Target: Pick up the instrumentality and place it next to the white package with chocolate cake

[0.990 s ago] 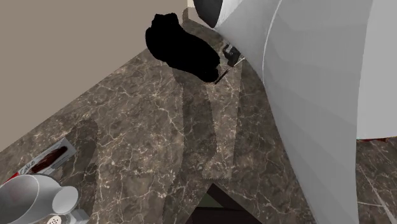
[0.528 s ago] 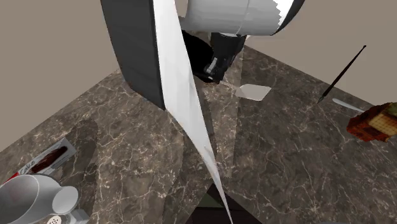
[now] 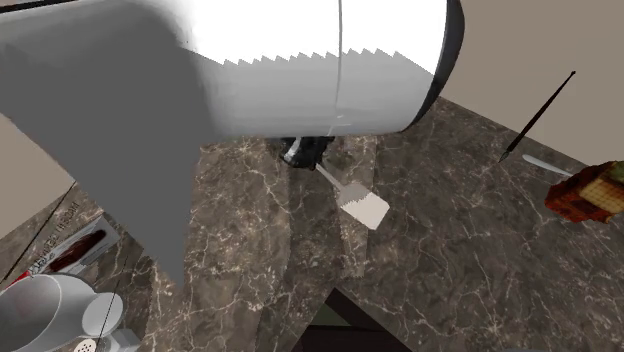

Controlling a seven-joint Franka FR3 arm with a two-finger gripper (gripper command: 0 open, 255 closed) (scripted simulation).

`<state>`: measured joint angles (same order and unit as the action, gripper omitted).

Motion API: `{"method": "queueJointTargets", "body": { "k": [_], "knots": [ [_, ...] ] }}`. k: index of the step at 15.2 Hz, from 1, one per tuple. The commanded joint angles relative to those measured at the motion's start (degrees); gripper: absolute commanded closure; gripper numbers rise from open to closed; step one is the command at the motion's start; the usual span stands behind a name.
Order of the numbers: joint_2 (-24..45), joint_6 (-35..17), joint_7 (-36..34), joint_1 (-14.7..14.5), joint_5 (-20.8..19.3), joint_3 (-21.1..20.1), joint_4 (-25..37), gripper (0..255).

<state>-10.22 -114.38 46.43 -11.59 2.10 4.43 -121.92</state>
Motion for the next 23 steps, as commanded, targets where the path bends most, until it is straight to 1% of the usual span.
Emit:
{"method": "queueJointTargets", "body": {
  "k": [1,6,12,18,23],
  "knots": [
    [-3.7,-0.5,-2.2,-0.8,-0.1,-1.3,-4.0,255],
    [-12.1,-0.3,-7.3,-2.8,0.5,-4.8,-12.1,255],
    [-21.4,1.1,-13.8,-5.9,2.9,-9.6,-19.6,255],
    [-29.4,3.5,-20.8,-9.9,6.8,-15.2,-24.8,255],
    [-34.7,5.7,-27.2,-13.9,10.8,-20.4,-27.2,255]
  ]
}}
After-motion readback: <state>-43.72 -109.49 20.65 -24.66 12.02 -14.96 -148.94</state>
